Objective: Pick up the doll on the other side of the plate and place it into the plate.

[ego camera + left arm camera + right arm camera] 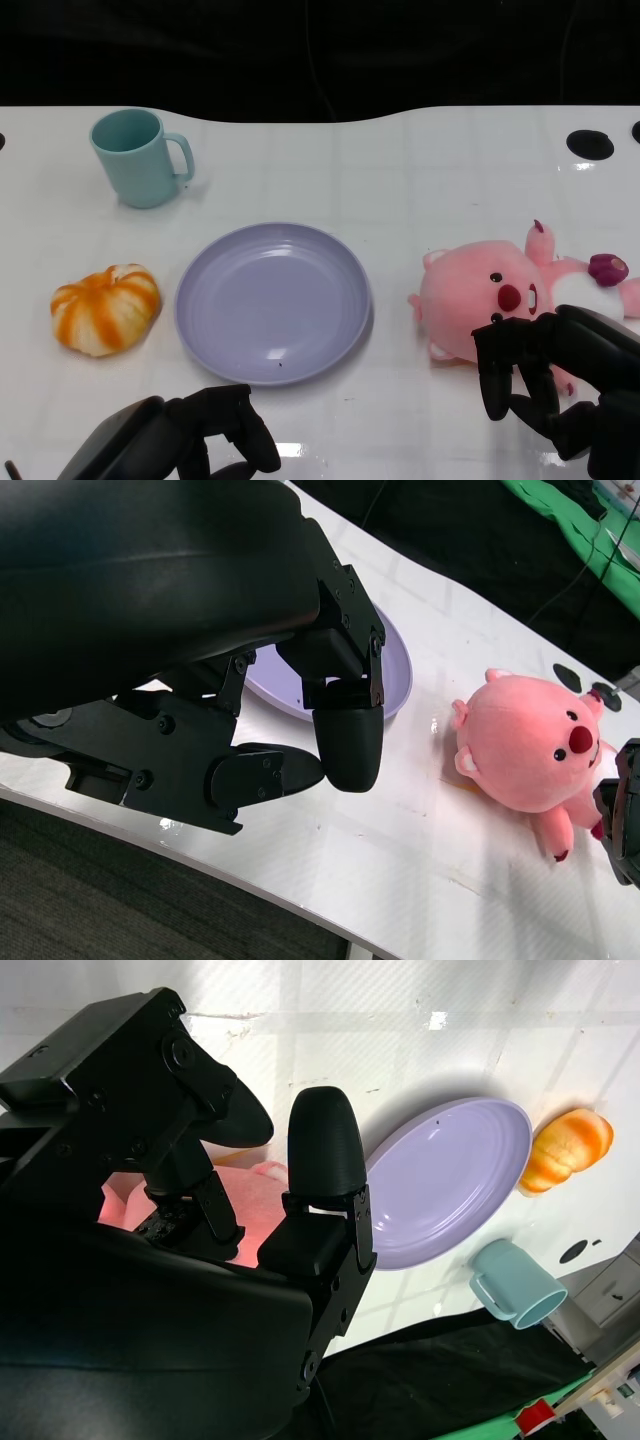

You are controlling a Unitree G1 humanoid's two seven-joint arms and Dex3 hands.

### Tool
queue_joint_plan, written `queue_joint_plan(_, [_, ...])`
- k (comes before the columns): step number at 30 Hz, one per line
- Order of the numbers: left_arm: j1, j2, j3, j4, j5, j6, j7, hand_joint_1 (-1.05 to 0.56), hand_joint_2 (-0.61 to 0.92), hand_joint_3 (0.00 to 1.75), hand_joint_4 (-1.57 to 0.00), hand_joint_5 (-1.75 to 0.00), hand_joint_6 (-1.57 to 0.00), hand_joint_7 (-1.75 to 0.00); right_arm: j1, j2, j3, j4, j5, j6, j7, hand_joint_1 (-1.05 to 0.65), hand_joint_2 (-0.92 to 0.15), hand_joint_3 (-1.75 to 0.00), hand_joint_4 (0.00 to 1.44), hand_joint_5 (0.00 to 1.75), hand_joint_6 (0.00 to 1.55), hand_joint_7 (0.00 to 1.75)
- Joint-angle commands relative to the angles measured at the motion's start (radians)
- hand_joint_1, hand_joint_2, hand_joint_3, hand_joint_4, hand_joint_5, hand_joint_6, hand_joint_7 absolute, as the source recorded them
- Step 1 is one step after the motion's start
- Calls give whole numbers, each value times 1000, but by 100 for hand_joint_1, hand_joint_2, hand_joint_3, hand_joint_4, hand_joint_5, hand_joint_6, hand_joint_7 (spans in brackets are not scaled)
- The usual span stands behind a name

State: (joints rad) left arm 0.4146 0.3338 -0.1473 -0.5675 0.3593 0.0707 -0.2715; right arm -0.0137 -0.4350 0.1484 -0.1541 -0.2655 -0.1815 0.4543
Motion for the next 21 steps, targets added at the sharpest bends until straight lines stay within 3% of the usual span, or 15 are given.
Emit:
queue_joint_plan(1, [2, 13, 12, 0, -8, -2, -7, -24, 88, 52, -63, -174, -67, -116, -8, -13, 0, -4, -2, -4, -5, -5, -37, -132, 87, 175, 76, 154])
queue_joint_plan(21, [-3, 24, 13, 5, -4, -5, -8, -25, 88, 51, -64, -175, -66, -118, -15, -14, -2, -9, 11, 14, 6, -3, -38, -132, 86, 175, 77, 150])
